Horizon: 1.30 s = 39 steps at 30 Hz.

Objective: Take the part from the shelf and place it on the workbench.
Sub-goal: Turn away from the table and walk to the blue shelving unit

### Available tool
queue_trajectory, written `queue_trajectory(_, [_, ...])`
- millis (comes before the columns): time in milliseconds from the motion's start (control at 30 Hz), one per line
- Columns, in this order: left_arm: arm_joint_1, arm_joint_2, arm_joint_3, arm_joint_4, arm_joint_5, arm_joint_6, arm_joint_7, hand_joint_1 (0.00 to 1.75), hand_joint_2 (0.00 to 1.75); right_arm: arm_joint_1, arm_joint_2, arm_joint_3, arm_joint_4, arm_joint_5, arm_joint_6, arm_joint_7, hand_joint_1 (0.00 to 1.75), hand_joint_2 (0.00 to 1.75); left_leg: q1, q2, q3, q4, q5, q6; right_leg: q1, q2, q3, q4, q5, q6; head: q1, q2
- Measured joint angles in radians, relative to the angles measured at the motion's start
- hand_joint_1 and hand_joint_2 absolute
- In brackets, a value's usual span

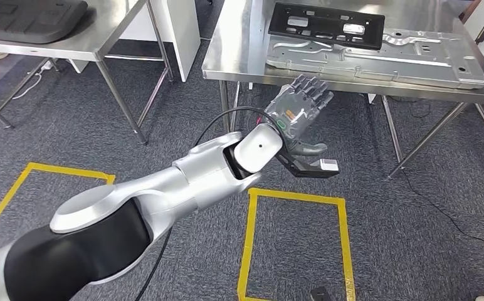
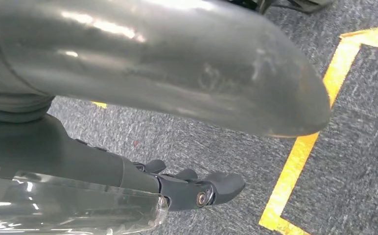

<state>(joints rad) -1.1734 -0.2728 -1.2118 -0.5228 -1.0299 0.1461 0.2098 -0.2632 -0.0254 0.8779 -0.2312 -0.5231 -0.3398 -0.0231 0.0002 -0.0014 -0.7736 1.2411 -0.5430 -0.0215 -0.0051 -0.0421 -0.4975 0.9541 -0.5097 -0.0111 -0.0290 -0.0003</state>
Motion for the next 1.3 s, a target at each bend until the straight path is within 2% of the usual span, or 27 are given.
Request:
queue_trajectory(67, [0.001,0.001,0.0,0.0,0.001,-0.003,0.0,0.0,0.0,0.001,0.0,0.002,0.0,0.0,0.0,0.0,0.0,0.0,0.0,0.005,0.007,0.037,0.014,-0.003,0.0,-0.017,-0.02,0.01,0.008,0.002,-0.006,0.0])
queue_trajectory(133, [0.0,0.001,0.0,-0.001,0.001,-0.006,-0.001,0.0,0.0,0.002,0.0,0.002,0.0,-0.001,-0.001,0.001,0.0,0.0,-0.002,0.039,0.085,-0.063,0.058,0.001,0.001,-0.036,-0.035,0.025,0.009,0.005,-0.013,0.0])
queue_trajectory(200, [-0.002,0.0,0.0,-0.004,0.002,-0.008,-0.002,0.0,0.0,0.002,0.0,0.002,0.0,-0.001,-0.002,0.0,0.0,0.0,-0.013,0.092,0.162,-0.178,0.069,0.014,0.006,-0.055,-0.043,0.037,0.006,0.012,-0.022,0.0])
queue_trajectory(233, [-0.003,-0.001,0.0,-0.005,0.002,-0.008,-0.003,0.0,0.0,0.002,0.0,0.002,0.0,-0.002,-0.003,0.0,0.0,0.0,-0.017,0.105,0.177,-0.207,0.064,0.021,0.008,-0.066,-0.044,0.04,0.005,0.016,-0.024,0.0])
queue_trajectory(267, [-0.004,-0.002,0.0,-0.007,0.003,-0.008,-0.003,0.0,0.0,0.002,0.001,0.002,0.0,-0.002,-0.003,0.0,0.0,0.0,-0.021,0.101,0.178,-0.215,0.063,0.029,0.01,-0.079,-0.045,0.042,0.006,0.02,-0.024,0.0])
queue_trajectory(300, [-0.004,-0.001,0.0,-0.007,0.003,-0.008,-0.004,0.0,0.0,0.002,0.001,0.002,0.0,-0.002,-0.003,0.0,0.0,0.0,-0.02,0.087,0.175,-0.219,0.067,0.037,0.011,-0.092,-0.045,0.042,0.006,0.024,-0.023,0.0])
queue_trajectory(333, [-0.005,-0.001,0.0,-0.008,0.003,-0.009,-0.004,0.0,0.0,0.001,0.001,0.002,0.0,-0.003,-0.004,0.0,0.0,0.0,-0.017,0.071,0.173,-0.223,0.072,0.044,0.01,-0.09,-0.046,0.047,0.0,0.029,-0.023,0.0])
queue_trajectory(400, [-0.005,-0.002,0.0,-0.009,0.003,-0.009,-0.004,0.0,0.0,0.001,0.001,0.003,0.0,-0.003,-0.004,0.0,0.0,0.0,-0.011,0.041,0.166,-0.229,0.084,0.058,0.004,-0.041,-0.067,0.097,-0.04,0.041,-0.018,0.0])
queue_trajectory(467, [-0.004,-0.006,-0.001,-0.01,0.003,-0.01,-0.004,0.0,0.0,0.005,0.001,0.003,0.0,-0.004,-0.004,0.0,0.0,0.0,-0.008,0.009,0.155,-0.23,0.094,0.066,-0.002,0.02,-0.119,0.22,-0.109,0.049,-0.003,0.0])
queue_trajectory(500, [-0.002,-0.008,-0.001,-0.01,0.003,-0.011,-0.004,0.0,0.0,0.008,0.001,0.003,0.0,-0.004,-0.004,0.0,0.0,0.0,-0.009,-0.009,0.15,-0.229,0.099,0.067,-0.003,0.032,-0.145,0.281,-0.133,0.05,0.006,0.0])
queue_trajectory(533, [0.001,-0.008,-0.001,-0.01,0.003,-0.012,-0.004,0.0,0.0,0.01,0.002,0.003,0.0,-0.004,-0.004,0.0,0.0,0.0,-0.01,-0.026,0.145,-0.229,0.104,0.067,-0.004,0.037,-0.16,0.315,-0.139,0.051,0.012,0.0])
queue_trajectory(567, [0.003,-0.007,-0.002,-0.01,0.004,-0.014,-0.004,0.0,0.0,0.011,0.002,0.003,0.0,-0.004,-0.004,0.0,0.0,0.0,-0.01,-0.042,0.142,-0.228,0.108,0.066,-0.004,0.039,-0.159,0.313,-0.124,0.049,0.016,0.0])
queue_trajectory(600, [0.004,-0.006,-0.002,-0.011,0.004,-0.017,-0.004,0.0,0.0,0.012,0.002,0.003,0.0,-0.004,-0.004,0.001,0.0,0.0,-0.011,-0.057,0.14,-0.228,0.111,0.064,-0.004,0.044,-0.141,0.273,-0.092,0.047,0.02,0.0])
queue_trajectory(667, [0.004,-0.005,-0.002,-0.014,0.006,-0.023,-0.004,0.0,0.0,0.012,0.001,0.003,0.0,-0.004,-0.004,0.001,0.0,0.0,-0.011,-0.081,0.136,-0.226,0.118,0.058,-0.005,0.081,-0.079,0.139,-0.023,0.037,0.025,0.0])
queue_trajectory(733, [0.003,-0.005,-0.002,-0.02,0.009,-0.026,-0.004,0.0,0.0,0.011,0.0,0.003,0.0,-0.004,-0.004,0.001,0.0,0.0,-0.009,-0.1,0.127,-0.225,0.126,0.048,-0.005,0.112,-0.042,0.053,0.0,0.029,0.026,0.0])
queue_trajectory(800, [0.004,-0.003,-0.002,-0.024,0.01,-0.027,-0.004,0.0,0.0,0.012,0.002,0.003,0.0,-0.005,-0.004,0.001,0.0,0.0,-0.007,-0.117,0.116,-0.226,0.137,0.035,-0.004,0.102,-0.038,0.038,0.0,0.023,0.025,0.0])
queue_trajectory(833, [0.003,-0.001,-0.002,-0.025,0.01,-0.027,-0.004,0.0,0.0,0.011,0.003,0.003,0.0,-0.006,-0.004,0.001,0.0,0.0,-0.009,-0.104,0.112,-0.225,0.137,0.03,-0.005,0.091,-0.038,0.034,0.005,0.018,0.025,0.0])
queue_trajectory(867, [0.003,0.001,-0.002,-0.025,0.011,-0.027,-0.004,0.0,0.0,0.01,0.004,0.004,-0.001,-0.007,-0.004,0.001,0.0,0.0,-0.012,-0.076,0.105,-0.214,0.126,0.025,-0.007,0.08,-0.038,0.028,0.012,0.013,0.021,0.0])
queue_trajectory(933, [0.003,0.003,-0.002,-0.028,0.011,-0.027,-0.004,0.0,0.0,0.01,0.003,0.004,0.0,-0.008,-0.004,0.001,0.0,0.0,-0.011,-0.007,0.068,-0.134,0.069,0.017,-0.009,0.054,-0.039,0.02,0.021,0.005,0.012,0.0])
queue_trajectory(1000, [0.005,0.004,-0.003,-0.032,0.011,-0.028,-0.004,0.0,0.0,0.015,0.002,0.004,0.0,-0.01,-0.003,0.001,0.0,0.0,0.0,0.01,0.013,-0.003,0.004,0.006,-0.011,0.025,-0.043,0.021,0.023,0.004,0.002,0.0])
queue_trajectory(1033, [0.008,0.005,-0.004,-0.032,0.011,-0.029,-0.004,0.0,0.0,0.017,0.001,0.004,0.0,-0.011,-0.004,0.001,0.0,0.0,0.005,0.009,-0.002,0.039,-0.008,0.002,-0.012,0.009,-0.045,0.022,0.023,0.005,-0.001,0.0])
queue_trajectory(1067, [0.009,0.005,-0.005,-0.033,0.011,-0.029,-0.004,0.0,0.0,0.018,0.001,0.004,0.0,-0.011,-0.004,0.001,0.0,0.0,0.01,0.008,0.002,0.045,-0.003,-0.003,-0.013,-0.006,-0.047,0.024,0.023,0.007,-0.004,0.0])
queue_trajectory(1133, [0.011,0.006,-0.007,-0.034,0.011,-0.03,-0.004,0.0,0.0,0.016,0.002,0.004,0.0,-0.011,-0.004,0.001,0.0,0.0,0.015,0.032,0.066,-0.052,0.049,-0.008,-0.016,-0.033,-0.048,0.031,0.019,0.015,-0.011,0.0])
queue_trajectory(1167, [0.01,0.006,-0.008,-0.036,0.011,-0.03,-0.004,0.0,0.0,0.015,0.002,0.004,0.0,-0.011,-0.004,0.001,0.0,0.0,0.01,0.066,0.105,-0.117,0.067,-0.008,-0.014,-0.045,-0.048,0.036,0.015,0.021,-0.016,0.0])
queue_trajectory(1233, [0.008,0.006,-0.009,-0.039,0.012,-0.032,-0.003,0.0,0.0,0.012,0.002,0.004,0.0,-0.011,-0.004,0.001,0.0,0.0,0.002,0.111,0.147,-0.196,0.081,0.006,-0.009,-0.064,-0.049,0.044,0.008,0.035,-0.021,0.0])
queue_trajectory(1267, [0.008,0.006,-0.009,-0.04,0.013,-0.034,-0.003,0.0,0.0,0.011,0.002,0.004,0.0,-0.011,-0.004,0.001,0.0,0.0,-0.003,0.113,0.147,-0.203,0.077,0.015,-0.006,-0.075,-0.048,0.045,0.007,0.04,-0.02,0.0])
queue_trajectory(1300, [0.007,0.008,-0.009,-0.041,0.013,-0.037,-0.003,0.0,0.0,0.01,0.002,0.004,0.0,-0.011,-0.004,0.001,0.0,0.0,-0.002,0.098,0.143,-0.203,0.08,0.025,-0.006,-0.087,-0.046,0.044,0.007,0.044,-0.016,0.0])
